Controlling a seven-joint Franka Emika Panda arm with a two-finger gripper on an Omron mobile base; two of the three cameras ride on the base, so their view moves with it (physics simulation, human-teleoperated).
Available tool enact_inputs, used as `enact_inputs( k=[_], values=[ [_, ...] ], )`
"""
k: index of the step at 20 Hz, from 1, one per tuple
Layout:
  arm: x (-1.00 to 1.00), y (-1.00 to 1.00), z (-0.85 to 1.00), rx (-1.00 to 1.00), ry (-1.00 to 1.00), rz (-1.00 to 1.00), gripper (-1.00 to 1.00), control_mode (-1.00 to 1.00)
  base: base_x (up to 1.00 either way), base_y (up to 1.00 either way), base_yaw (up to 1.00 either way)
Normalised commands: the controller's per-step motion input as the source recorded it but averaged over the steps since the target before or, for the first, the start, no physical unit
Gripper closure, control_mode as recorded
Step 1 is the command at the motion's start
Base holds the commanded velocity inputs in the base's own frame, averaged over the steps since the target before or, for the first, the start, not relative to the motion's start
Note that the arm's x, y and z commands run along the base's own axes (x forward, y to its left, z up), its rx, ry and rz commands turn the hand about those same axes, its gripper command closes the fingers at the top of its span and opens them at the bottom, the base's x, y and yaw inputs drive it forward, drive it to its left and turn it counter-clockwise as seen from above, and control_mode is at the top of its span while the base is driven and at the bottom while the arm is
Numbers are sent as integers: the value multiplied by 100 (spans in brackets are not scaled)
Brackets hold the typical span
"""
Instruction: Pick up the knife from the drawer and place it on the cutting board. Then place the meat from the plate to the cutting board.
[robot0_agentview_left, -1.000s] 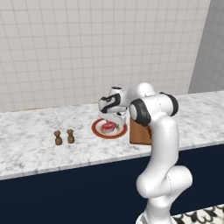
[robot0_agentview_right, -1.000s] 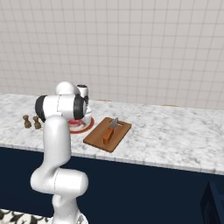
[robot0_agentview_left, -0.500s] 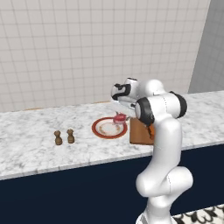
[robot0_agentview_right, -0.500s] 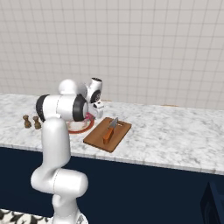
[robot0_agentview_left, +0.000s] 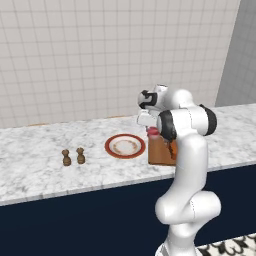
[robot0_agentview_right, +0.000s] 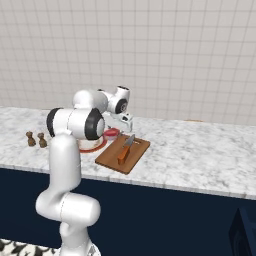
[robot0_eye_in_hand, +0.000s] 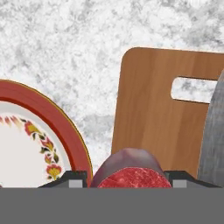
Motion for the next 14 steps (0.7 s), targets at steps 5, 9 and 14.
enact_inputs(
  k=[5,9,14],
  values=[
    [-43,10,0,-14,-13,2,100,-100,0,0,0],
    [-74,14,-7,-9,-13,2,100,-100,0,0,0],
    [-59,-1,-12,5,-2,8,100,-100,0,0,0]
  ],
)
